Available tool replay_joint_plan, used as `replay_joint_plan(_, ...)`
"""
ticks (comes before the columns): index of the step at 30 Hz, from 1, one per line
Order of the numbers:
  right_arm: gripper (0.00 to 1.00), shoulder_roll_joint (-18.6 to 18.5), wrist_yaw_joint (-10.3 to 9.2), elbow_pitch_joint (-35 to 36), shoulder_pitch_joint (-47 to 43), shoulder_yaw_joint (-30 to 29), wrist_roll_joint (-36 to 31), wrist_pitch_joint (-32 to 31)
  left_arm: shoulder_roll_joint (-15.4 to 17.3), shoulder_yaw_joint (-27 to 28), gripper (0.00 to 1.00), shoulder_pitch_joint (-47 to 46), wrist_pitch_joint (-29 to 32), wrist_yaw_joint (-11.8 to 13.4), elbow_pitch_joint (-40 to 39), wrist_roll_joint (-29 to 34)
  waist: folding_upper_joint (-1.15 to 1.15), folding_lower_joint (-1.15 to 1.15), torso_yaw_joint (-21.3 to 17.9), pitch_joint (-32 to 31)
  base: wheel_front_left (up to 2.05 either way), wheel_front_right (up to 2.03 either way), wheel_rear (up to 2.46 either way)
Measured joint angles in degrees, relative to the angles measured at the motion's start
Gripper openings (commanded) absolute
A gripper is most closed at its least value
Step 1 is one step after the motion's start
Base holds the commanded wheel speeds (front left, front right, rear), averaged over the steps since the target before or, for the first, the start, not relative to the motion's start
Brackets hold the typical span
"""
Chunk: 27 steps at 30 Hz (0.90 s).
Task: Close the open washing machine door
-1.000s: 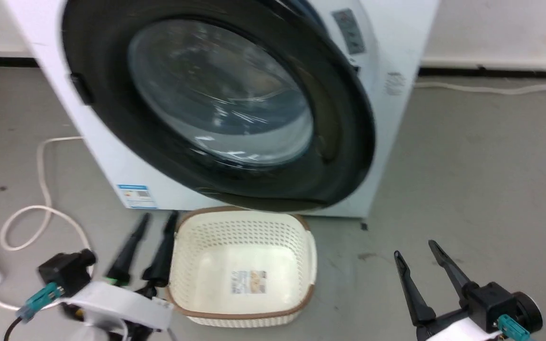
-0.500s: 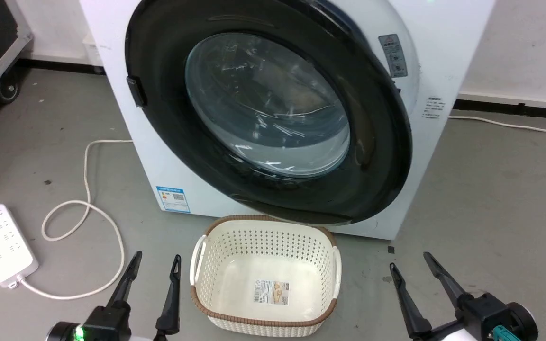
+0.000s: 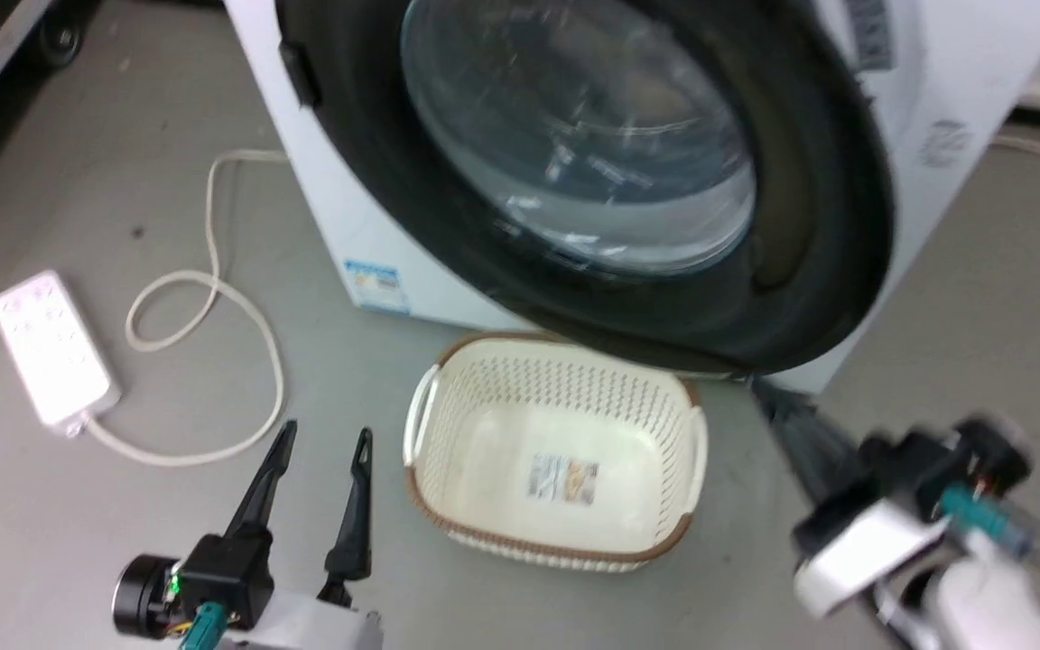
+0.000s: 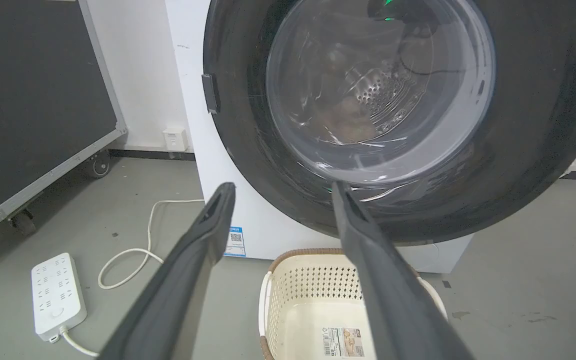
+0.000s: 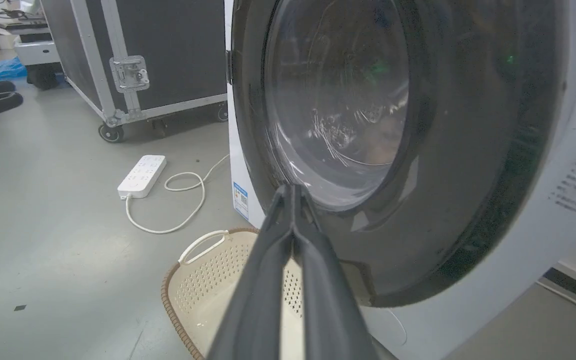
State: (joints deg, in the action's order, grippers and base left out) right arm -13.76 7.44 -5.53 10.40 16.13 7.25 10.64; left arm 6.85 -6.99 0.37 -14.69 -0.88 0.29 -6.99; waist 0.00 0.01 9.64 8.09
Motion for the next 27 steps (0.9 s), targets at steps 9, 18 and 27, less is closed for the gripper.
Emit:
replay_joint_plan(9, 0.00, -11.3, 0.20, -7.8, 19.4, -3.6, 10.1, -8.7, -2.9, 0.1, 1.00, -3.9, 0.0, -1.3, 0.0, 0.6, 0.00, 0.00, 6.5, 8.4, 0.00, 0.00, 0.00)
replay_joint_plan(18, 0.00, -13.4, 0.16, -17.0, 31.0, -9.9, 11.5, -12.2, -3.8, 0.0, 1.00, -6.0, 0.0, -1.4, -0.2, 0.5, 0.00, 0.00, 9.4, 12.7, 0.00, 0.00, 0.00)
replay_joint_plan(27, 0.00, -11.3, 0.66, -26.3, 38.3, -12.4, 7.4, -11.4, -3.9, -1.0, 1.00, -7.7, 0.0, -1.1, 0.3, -0.1, 0.00, -0.01, 9.5, 13.2, 0.00, 0.00, 0.00)
